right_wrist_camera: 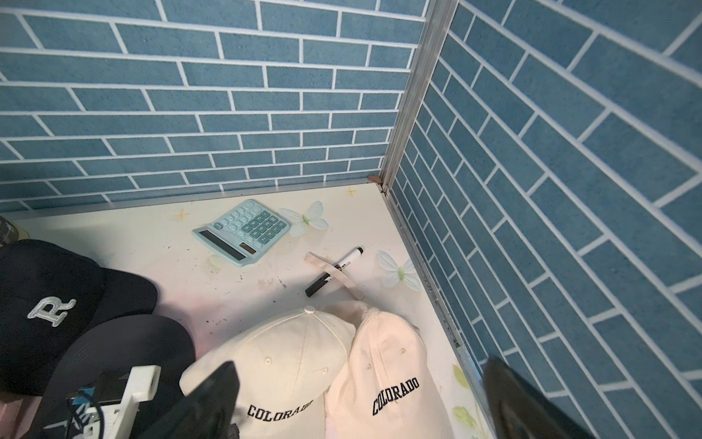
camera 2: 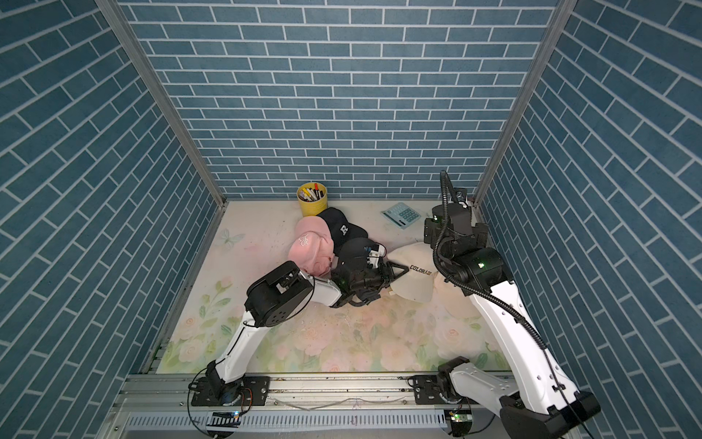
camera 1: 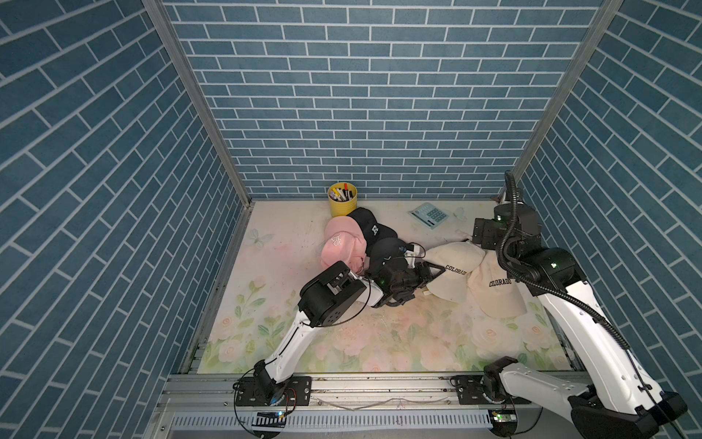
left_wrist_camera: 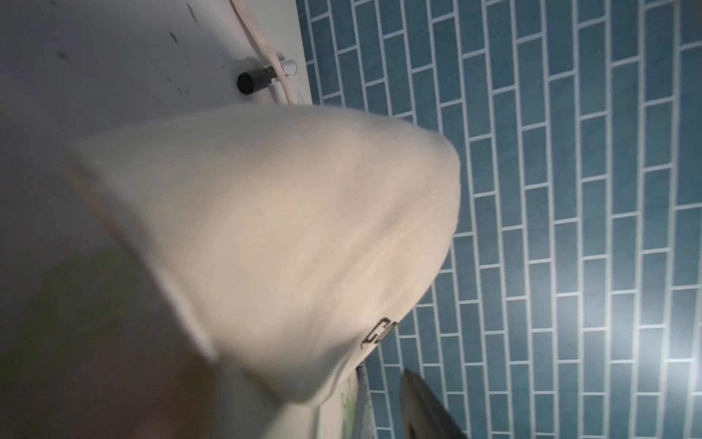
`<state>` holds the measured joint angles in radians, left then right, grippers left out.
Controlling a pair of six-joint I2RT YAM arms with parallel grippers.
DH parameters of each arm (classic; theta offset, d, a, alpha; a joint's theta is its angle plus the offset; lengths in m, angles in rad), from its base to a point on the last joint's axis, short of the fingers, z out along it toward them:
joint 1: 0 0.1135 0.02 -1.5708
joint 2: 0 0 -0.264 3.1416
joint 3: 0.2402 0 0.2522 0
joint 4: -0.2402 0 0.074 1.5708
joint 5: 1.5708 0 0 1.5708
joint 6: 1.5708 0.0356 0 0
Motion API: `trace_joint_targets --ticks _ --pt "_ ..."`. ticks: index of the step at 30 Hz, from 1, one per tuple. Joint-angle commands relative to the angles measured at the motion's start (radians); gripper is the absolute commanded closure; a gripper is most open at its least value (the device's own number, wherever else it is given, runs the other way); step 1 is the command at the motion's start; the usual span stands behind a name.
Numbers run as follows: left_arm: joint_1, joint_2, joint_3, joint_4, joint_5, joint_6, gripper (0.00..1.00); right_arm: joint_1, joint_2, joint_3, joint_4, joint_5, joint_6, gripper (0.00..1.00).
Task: Open the adjustable buckle of the baseball cap
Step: Place the baseball cap at the center of the board.
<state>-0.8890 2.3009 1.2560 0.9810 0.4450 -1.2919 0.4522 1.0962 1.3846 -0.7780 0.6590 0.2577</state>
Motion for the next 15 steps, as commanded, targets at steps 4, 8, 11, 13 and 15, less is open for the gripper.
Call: trace_joint_targets --ticks 4,8,11,13,15 --pt "-0.011 -0.098 0.111 -0.392 -0.035 0.261 0.27 -0.003 0.017 -0.022 0.006 -0.024 0.013 0.01" --pt "-0.017 -0.167 0.18 -0.749 -0.127 0.469 0.25 -0.004 0.025 -0.026 0.008 -0.017 -0.007 0.01" --pt "-0.019 -0.197 0.228 -0.951 -0.179 0.599 0.25 -0.005 0.037 -0.037 0.013 -0.018 -0.024 0.01" --pt "-0.021 -0.201 0.241 -0.996 -0.16 0.638 0.25 -0.008 0.048 -0.045 0.024 -0.028 -0.026 0.01" --pt "-0.023 -0.183 0.255 -1.015 -0.117 0.647 0.25 -0.01 0.06 -0.047 0.03 -0.038 -0.026 0.01"
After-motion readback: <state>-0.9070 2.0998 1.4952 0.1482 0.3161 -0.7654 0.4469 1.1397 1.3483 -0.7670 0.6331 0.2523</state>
